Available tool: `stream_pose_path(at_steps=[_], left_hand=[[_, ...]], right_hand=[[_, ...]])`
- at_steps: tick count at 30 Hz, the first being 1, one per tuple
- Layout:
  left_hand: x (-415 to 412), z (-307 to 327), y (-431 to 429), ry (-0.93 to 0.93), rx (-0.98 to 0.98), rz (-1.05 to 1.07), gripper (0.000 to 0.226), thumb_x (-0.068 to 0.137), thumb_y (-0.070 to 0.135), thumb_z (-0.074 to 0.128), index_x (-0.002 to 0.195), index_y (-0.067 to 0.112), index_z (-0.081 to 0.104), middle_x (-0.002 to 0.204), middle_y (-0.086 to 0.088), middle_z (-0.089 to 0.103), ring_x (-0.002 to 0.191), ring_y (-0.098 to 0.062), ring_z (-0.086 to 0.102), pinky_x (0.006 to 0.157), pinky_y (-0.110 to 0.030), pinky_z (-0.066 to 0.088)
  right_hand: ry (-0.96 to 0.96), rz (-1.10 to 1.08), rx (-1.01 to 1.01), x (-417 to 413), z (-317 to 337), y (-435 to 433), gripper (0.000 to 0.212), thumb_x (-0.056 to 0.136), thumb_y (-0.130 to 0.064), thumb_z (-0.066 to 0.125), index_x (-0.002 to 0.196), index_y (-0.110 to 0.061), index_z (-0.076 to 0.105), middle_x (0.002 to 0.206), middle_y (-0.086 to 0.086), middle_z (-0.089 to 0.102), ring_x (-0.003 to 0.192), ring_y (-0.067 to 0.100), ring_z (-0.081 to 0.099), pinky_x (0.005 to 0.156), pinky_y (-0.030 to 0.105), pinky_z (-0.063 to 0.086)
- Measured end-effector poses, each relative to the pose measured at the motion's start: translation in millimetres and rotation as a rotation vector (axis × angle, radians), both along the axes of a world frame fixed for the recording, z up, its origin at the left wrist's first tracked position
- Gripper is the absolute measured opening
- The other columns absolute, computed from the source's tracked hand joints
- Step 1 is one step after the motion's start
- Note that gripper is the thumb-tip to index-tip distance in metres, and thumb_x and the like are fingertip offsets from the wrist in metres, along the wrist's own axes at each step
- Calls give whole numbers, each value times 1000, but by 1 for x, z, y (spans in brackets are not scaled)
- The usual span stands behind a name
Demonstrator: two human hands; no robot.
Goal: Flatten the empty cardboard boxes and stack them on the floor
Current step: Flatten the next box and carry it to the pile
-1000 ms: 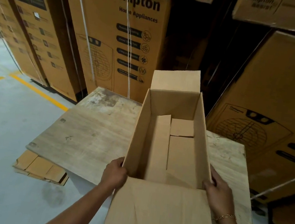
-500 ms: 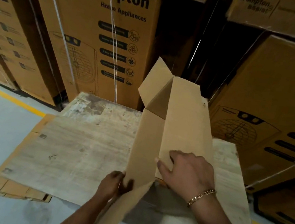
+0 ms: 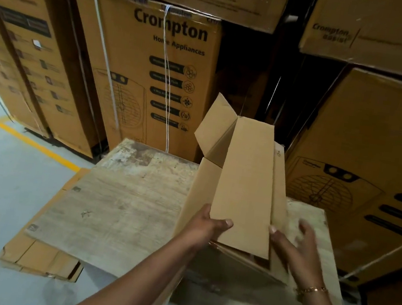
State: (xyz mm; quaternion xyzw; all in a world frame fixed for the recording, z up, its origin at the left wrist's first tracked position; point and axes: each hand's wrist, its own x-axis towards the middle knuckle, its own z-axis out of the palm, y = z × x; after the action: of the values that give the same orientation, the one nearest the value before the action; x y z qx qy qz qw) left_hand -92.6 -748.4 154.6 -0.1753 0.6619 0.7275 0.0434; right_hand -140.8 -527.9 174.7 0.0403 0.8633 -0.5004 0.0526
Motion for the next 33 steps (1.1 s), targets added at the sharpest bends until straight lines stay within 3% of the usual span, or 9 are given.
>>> stream_pose_path(at_steps=[2, 6, 11, 13, 15, 18, 24, 28, 33], left_hand=[[-1, 6, 13, -3, -76, 83, 36, 92, 29, 72, 124, 22, 57, 113, 7, 69, 107, -15, 65, 93, -33, 52], [2, 22, 37, 93, -241, 235, 33, 91, 47, 68, 116, 25, 62, 108, 10, 70, 100, -11, 66, 87, -33, 54], [4, 38, 13, 177, -69, 289, 46, 88, 53, 70, 119, 19, 69, 108, 3, 76, 101, -13, 71, 88, -30, 57], [8, 25, -10, 133, 39, 313, 59, 82, 62, 71, 123, 19, 69, 114, 0, 76, 109, -20, 70, 101, -42, 52], [16, 3, -32, 80, 198, 360, 58, 84, 60, 69, 121, 17, 72, 113, -6, 76, 108, -27, 71, 103, -48, 51], [39, -40, -53, -76, 402, 381, 68, 84, 67, 67, 124, 13, 71, 119, -18, 72, 109, -38, 69, 98, -54, 54], [87, -109, -95, -135, 404, 669, 53, 96, 50, 45, 123, 9, 66, 123, -22, 68, 102, -41, 66, 76, -44, 55], [108, -117, -128, -149, 506, 739, 68, 97, 69, 32, 123, 17, 66, 109, -18, 74, 103, -40, 65, 92, -53, 50], [123, -129, -158, -278, 420, 824, 78, 87, 83, 38, 130, 20, 52, 120, -18, 61, 113, -45, 58, 107, -63, 41]], right_hand=[[-222, 33, -232, 11, -26, 12, 105, 52, -72, 78, 142, -32, 42, 147, 6, 49, 125, 26, 52, 103, 48, 44], [-209, 20, -411, 30, -40, 23, 71, 51, -64, 79, 116, -64, 51, 126, -3, 64, 112, 26, 59, 96, 57, 48], [27, 113, -500, 29, 3, 26, 88, 73, -43, 75, 150, -46, 31, 145, -21, 47, 130, 1, 47, 112, 43, 38], [99, 264, -397, 28, 15, 14, 87, 81, -46, 69, 152, -50, 19, 143, -38, 34, 127, -16, 39, 112, 34, 33], [112, 379, -199, 25, 18, -5, 91, 79, -70, 64, 150, -58, 8, 147, -42, 17, 136, -8, 27, 112, 36, 30], [172, 554, 154, 19, 8, -37, 93, 71, -91, 43, 146, -64, -4, 153, -40, -8, 147, 2, 5, 116, 48, 20], [214, 802, 482, 35, -22, -94, 89, 76, -90, 33, 143, -62, -18, 158, -28, -22, 148, 8, -16, 118, 50, 8], [255, 918, 548, 46, -35, -122, 88, 81, -86, 32, 152, -50, -7, 160, -24, -20, 148, 6, -19, 119, 40, 1], [297, 773, 482, 23, -44, -122, 74, 86, -60, 55, 151, -40, 26, 161, -18, 17, 149, 11, 15, 118, 39, 23]])
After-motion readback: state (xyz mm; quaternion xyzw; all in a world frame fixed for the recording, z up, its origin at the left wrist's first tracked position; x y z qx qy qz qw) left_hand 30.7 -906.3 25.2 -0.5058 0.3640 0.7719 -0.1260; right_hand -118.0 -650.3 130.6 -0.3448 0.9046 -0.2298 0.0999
